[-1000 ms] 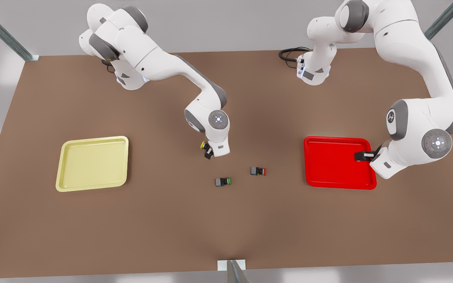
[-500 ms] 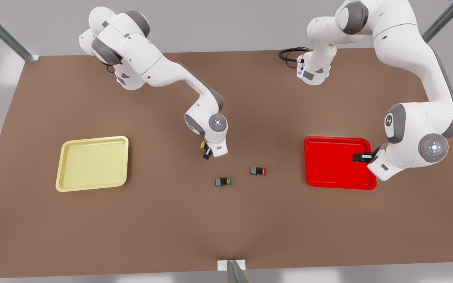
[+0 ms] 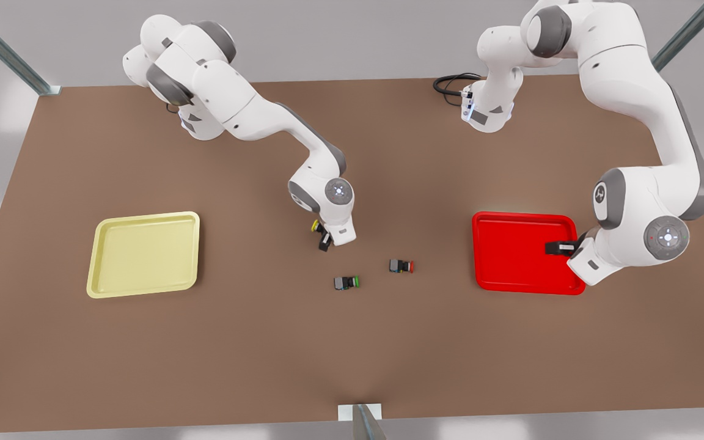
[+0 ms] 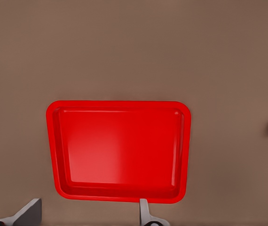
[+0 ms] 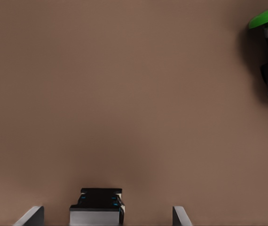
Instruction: Place the switches on the corresponding trays according to their colors
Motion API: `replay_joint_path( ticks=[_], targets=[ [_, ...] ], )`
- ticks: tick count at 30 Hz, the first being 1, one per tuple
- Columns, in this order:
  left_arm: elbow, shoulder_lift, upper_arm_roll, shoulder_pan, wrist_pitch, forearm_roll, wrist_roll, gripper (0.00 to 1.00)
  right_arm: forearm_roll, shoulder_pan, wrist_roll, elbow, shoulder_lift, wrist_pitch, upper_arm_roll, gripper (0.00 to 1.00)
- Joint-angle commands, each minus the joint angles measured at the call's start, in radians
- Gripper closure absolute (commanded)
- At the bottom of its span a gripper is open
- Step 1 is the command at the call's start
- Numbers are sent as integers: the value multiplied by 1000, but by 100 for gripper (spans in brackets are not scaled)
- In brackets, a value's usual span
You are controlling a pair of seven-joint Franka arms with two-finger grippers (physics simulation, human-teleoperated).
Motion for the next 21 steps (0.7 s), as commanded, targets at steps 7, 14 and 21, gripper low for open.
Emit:
replay_joint_path(
  ticks=[7,14,21],
  targets=[
    [-2,6,0,0,-2,-1,0,0,-2,5,2,1,12,3,0,8],
    [-2,9,0,0,-3,-1,0,0,-3,11,9,-15,15,2,0,9],
    [-2,11,0,0,-5,-1,0,0,-9,9,8,-20,14,3,0,31]
  ],
)
